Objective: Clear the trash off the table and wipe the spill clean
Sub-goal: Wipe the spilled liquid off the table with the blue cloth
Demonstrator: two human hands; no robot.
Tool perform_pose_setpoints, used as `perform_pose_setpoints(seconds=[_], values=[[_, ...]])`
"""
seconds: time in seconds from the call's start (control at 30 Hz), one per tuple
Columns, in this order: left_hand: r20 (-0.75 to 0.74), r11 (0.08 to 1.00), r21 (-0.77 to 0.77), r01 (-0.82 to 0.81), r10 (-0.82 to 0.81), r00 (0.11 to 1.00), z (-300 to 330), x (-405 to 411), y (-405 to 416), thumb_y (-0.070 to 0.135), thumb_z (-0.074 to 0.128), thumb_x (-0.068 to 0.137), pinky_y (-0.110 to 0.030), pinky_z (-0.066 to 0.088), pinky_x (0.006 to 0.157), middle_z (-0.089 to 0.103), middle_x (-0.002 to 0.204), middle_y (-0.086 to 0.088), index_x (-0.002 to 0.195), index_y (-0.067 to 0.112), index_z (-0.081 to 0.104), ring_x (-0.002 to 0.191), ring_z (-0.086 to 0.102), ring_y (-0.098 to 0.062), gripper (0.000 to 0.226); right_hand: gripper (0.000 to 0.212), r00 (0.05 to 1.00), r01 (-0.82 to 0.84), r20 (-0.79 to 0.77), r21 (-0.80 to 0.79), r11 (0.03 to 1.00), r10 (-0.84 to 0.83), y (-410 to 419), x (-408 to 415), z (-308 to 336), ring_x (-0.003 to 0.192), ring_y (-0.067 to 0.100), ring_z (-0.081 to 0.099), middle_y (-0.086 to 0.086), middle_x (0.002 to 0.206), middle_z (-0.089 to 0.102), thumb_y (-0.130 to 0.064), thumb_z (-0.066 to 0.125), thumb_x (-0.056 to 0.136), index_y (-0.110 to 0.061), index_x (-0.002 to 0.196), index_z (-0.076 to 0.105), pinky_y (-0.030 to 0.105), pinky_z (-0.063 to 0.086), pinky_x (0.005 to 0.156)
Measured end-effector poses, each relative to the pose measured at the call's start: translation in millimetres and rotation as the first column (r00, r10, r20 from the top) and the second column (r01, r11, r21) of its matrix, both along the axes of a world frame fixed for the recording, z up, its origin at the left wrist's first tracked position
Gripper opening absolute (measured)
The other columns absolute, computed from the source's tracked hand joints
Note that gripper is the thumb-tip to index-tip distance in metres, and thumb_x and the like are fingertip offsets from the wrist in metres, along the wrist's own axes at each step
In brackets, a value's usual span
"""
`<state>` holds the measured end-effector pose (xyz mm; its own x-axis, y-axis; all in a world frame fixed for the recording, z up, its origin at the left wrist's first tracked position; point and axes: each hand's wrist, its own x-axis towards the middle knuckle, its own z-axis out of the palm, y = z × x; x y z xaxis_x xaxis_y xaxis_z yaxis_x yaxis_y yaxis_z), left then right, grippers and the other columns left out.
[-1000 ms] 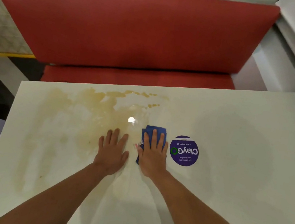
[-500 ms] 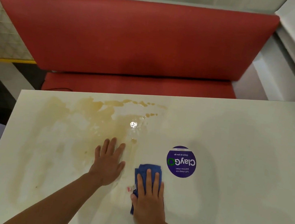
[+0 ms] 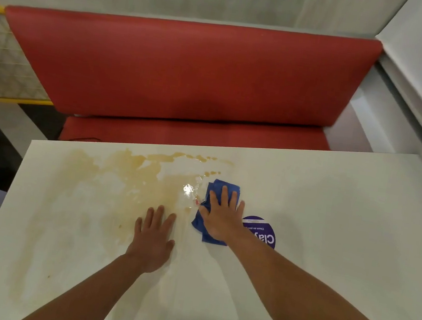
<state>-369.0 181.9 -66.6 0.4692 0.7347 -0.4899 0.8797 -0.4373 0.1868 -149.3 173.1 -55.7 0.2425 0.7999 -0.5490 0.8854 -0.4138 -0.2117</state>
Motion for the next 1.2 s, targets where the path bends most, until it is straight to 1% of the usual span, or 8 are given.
perform_pose_setpoints(seconds=[0.1, 0.27, 0.37, 0.43, 0.57, 0.67, 0.87, 1.2], values=[[-0.042, 1.0, -0.02, 0.02, -0.02, 0.999, 1, 2, 0, 0.044, 0.035, 0.105, -0.054, 0.003, 0.124, -0.02, 0.167, -0.014, 0.162, 0.023, -0.005, 0.153, -0.017, -0.04, 0.072, 0.062, 0.999, -0.051, 0.013, 0.057, 0.997, 0.05, -21, 37, 8, 0.155, 0.035, 0.007, 0.008, 0.171, 0.001, -0.055, 0.02, 0.107, -0.025, 0.161, 0.016, 0.06, 0.008, 0.121], [-0.037, 0.999, -0.032, -0.038, 0.037, 0.999, 10, 20, 12, 0.044, 0.034, 0.106, -0.049, 0.013, 0.124, -0.012, 0.167, -0.017, 0.161, 0.019, 0.005, 0.154, -0.006, -0.04, 0.067, 0.062, 0.981, 0.134, 0.128, 0.077, 0.988, -0.144, -49, 139, 1, 0.156, 0.036, 0.004, 0.009, 0.17, 0.004, -0.054, 0.027, 0.107, -0.024, 0.161, 0.019, 0.057, 0.007, 0.123], [0.054, 1.0, 0.015, -0.026, 0.025, 0.998, 19, 54, 5, 0.036, 0.033, 0.108, -0.048, 0.007, 0.126, -0.022, 0.166, -0.015, 0.162, 0.017, -0.003, 0.154, -0.015, -0.038, 0.068, 0.065, 0.939, 0.245, 0.217, 0.116, 0.962, -0.266, -60, 196, -13, 0.154, 0.041, 0.009, 0.014, 0.168, 0.011, -0.055, 0.035, 0.104, -0.02, 0.157, 0.025, 0.058, 0.015, 0.122], [0.102, 0.997, 0.053, 0.061, -0.066, 0.993, 19, 84, 1, 0.035, 0.03, 0.109, -0.049, 0.002, 0.127, -0.025, 0.166, -0.013, 0.161, 0.017, -0.008, 0.153, -0.021, -0.037, 0.067, 0.067, 0.921, 0.3, 0.224, 0.11, 0.948, -0.317, -62, 215, -20, 0.152, 0.043, 0.009, 0.016, 0.168, 0.011, -0.058, 0.036, 0.102, -0.019, 0.156, 0.025, 0.059, 0.015, 0.121], [0.127, 0.971, 0.108, 0.214, -0.227, 0.966, 2, 137, 11, 0.045, 0.007, 0.106, -0.05, -0.002, 0.127, -0.024, 0.166, -0.012, 0.162, 0.017, -0.003, 0.152, -0.024, -0.035, 0.064, 0.072, 0.898, 0.369, 0.191, 0.168, 0.914, -0.397, -60, 211, -41, 0.154, 0.046, 0.0, 0.019, 0.169, 0.002, -0.055, 0.034, 0.102, -0.018, 0.161, 0.016, 0.063, 0.006, 0.123], [0.074, 0.966, 0.123, 0.227, -0.237, 0.969, -16, 160, 19, 0.05, -0.015, 0.092, -0.052, 0.002, 0.126, -0.019, 0.167, -0.012, 0.162, 0.018, -0.001, 0.153, -0.019, -0.038, 0.079, 0.075, 0.884, 0.376, 0.194, 0.246, 0.893, -0.426, -62, 203, -53, 0.154, 0.048, 0.002, 0.02, 0.169, 0.007, -0.06, 0.031, 0.101, -0.018, 0.161, 0.017, 0.066, 0.004, 0.121], [0.128, 0.95, 0.213, 0.228, -0.258, 0.958, -43, 167, 22, 0.045, 0.01, 0.107, -0.053, 0.007, 0.127, 0.001, 0.17, -0.011, 0.162, 0.017, 0.012, 0.156, -0.009, -0.037, 0.062, 0.082, 0.878, 0.331, 0.25, 0.296, 0.896, -0.408, -61, 206, -66, 0.153, 0.05, 0.005, 0.023, 0.168, 0.009, -0.067, 0.02, 0.098, -0.016, 0.161, 0.016, 0.067, 0.006, 0.12], [0.202, 0.93, 0.282, 0.236, -0.299, 0.933, -53, 221, 62, 0.048, 0.016, 0.107, -0.048, -0.002, 0.127, 0.001, 0.171, -0.007, 0.163, 0.021, 0.014, 0.156, -0.009, -0.032, 0.062, 0.083, 0.87, 0.316, 0.281, 0.311, 0.896, -0.405, -60, 207, -73, 0.154, 0.048, -0.001, 0.022, 0.169, 0.004, -0.067, 0.015, 0.098, -0.015, 0.162, 0.011, 0.065, 0.003, 0.122]])
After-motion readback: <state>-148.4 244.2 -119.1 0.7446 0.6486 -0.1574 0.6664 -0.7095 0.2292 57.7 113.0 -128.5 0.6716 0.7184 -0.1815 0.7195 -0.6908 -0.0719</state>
